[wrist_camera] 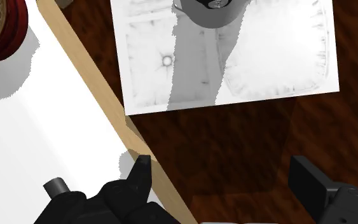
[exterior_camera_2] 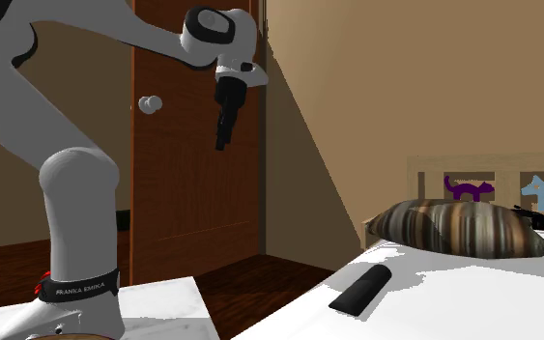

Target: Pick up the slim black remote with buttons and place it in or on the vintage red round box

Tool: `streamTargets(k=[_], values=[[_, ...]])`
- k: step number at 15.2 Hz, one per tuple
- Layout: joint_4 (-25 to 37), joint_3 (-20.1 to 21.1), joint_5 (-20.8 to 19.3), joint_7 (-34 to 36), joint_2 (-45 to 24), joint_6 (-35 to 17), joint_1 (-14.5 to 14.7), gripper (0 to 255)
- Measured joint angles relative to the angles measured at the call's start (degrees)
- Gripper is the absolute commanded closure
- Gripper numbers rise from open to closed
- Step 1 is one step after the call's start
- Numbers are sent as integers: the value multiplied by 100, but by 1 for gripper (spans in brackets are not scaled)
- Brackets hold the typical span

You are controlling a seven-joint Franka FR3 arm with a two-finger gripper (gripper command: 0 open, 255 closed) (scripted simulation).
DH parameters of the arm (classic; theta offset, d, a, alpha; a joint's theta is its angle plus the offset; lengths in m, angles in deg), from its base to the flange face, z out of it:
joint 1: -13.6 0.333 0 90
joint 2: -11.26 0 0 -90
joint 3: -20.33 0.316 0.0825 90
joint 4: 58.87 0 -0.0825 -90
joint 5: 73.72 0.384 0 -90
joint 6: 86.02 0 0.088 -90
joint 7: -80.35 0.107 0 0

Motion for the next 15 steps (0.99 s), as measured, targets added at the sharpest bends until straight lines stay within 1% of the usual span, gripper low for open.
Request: streamTargets(k=[2,4,7,11,15], values=[[-33,-72,-48,-97,10,-44,-11,0],[-197,-290,-187,-398,20,-262,-34,0],[-453,-731,-457,-970,-92,-756,-92,0],[-506,-1346,-763,-1777,-436,-1335,-150,0],[-449,-1968,-950,-2598,-935,-1951,-150,0]])
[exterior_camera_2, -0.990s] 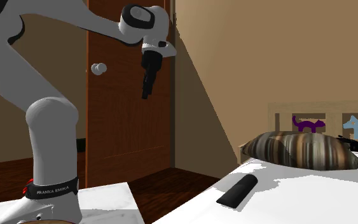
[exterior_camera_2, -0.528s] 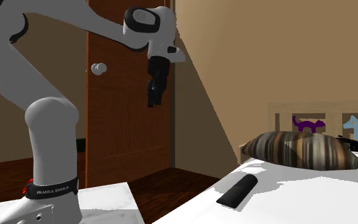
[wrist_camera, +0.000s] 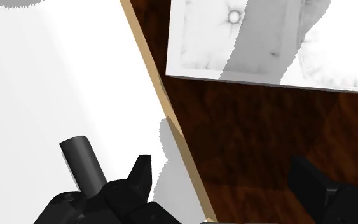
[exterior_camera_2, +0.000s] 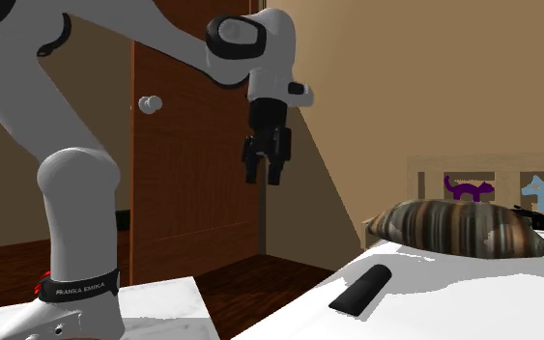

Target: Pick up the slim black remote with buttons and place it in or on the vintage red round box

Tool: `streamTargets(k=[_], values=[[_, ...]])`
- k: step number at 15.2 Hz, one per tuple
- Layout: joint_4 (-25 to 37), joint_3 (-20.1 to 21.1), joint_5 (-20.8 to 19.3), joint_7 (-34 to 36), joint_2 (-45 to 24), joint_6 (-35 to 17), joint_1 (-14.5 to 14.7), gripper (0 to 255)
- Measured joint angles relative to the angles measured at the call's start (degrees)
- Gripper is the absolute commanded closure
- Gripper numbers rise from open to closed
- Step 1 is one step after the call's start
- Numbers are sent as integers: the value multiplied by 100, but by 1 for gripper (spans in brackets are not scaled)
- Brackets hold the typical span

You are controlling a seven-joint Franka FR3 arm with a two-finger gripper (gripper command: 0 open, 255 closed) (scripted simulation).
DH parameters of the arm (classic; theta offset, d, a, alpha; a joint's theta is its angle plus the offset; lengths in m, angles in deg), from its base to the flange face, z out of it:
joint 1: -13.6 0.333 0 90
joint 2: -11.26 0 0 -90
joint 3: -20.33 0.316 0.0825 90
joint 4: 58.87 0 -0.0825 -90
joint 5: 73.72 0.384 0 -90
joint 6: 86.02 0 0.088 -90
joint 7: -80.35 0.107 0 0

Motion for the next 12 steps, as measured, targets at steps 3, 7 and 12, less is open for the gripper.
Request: streamTargets(k=[3,7,12], values=[[188,-468,-5,-633,-518,-455,67,0],[479,-1057,204,-1529,-1297,-1044,229,0],[1060,-1753,1007,-2932,-2633,-1737,471,0]])
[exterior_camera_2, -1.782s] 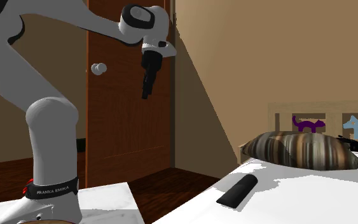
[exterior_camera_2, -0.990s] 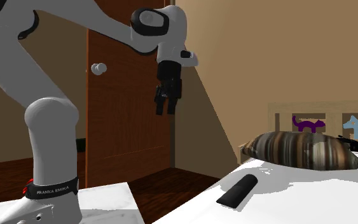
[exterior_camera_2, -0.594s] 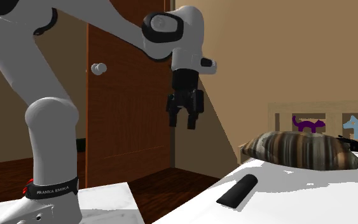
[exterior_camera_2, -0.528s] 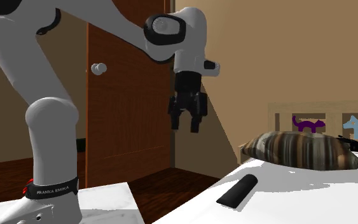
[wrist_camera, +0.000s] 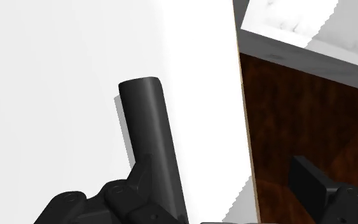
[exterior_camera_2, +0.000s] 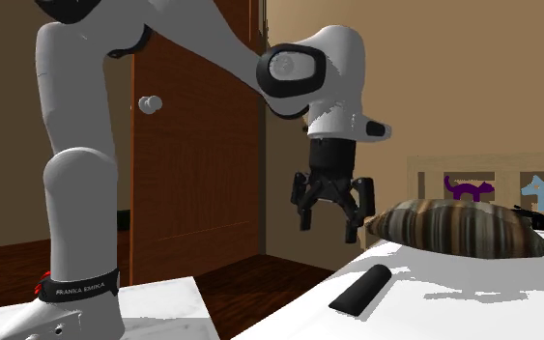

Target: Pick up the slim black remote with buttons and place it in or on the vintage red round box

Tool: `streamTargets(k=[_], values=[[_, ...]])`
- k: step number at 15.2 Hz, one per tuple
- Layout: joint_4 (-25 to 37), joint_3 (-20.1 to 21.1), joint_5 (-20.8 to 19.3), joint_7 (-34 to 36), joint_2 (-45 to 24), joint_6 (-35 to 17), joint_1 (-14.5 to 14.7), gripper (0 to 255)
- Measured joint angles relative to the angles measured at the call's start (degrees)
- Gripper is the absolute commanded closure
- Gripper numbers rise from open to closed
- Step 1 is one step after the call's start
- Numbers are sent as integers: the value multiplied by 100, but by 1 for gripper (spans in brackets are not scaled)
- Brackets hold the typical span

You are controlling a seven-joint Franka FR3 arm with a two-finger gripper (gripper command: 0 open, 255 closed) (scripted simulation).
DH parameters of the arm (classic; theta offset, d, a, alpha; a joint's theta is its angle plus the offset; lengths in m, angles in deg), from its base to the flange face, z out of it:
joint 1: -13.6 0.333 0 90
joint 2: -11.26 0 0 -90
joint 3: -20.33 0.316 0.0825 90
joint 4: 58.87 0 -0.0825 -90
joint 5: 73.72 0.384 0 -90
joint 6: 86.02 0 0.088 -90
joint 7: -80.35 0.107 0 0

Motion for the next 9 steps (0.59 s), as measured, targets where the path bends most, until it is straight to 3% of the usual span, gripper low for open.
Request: streamTargets(k=[5,9], values=[[760,-234,1220,-1512,-1387,-269,-118,0],[783,-172,1540,-1824,-1729,-489,-214,0]])
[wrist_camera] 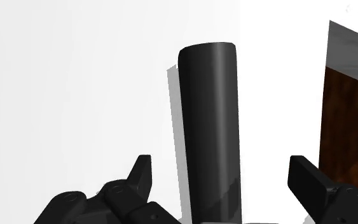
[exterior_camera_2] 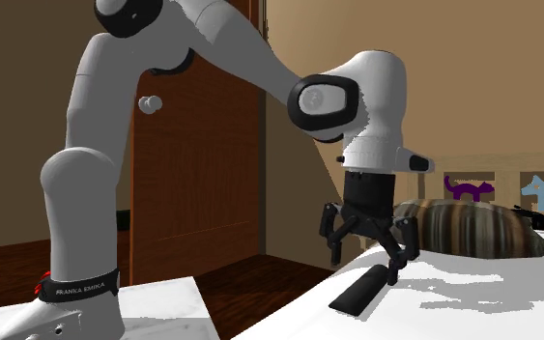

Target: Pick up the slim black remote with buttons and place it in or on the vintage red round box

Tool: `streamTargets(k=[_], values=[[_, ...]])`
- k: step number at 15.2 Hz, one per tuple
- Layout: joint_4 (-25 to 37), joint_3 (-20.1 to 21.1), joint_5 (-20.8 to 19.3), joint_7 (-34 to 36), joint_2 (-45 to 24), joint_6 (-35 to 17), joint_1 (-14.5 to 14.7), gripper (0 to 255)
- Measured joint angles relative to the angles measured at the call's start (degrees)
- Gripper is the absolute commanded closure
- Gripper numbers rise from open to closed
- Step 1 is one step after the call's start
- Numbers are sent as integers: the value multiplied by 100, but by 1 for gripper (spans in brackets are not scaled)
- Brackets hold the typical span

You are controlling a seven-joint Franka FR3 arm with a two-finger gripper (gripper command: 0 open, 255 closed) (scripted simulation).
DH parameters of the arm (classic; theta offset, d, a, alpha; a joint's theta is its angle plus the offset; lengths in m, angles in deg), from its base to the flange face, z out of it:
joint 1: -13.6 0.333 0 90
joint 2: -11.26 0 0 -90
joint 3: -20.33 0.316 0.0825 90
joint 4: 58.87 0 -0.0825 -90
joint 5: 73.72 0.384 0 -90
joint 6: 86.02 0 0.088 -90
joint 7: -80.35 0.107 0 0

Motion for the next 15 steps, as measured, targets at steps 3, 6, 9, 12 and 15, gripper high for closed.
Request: streamTargets(k=[3,6,9,12,15], values=[[-101,42,153,-129,-158,-210,-48,0],[-137,60,198,-158,-201,-278,-57,0],[-135,64,210,-164,-214,-288,-60,0],[-135,64,211,-165,-215,-289,-60,255],[-128,56,202,-152,-201,-300,-58,255]])
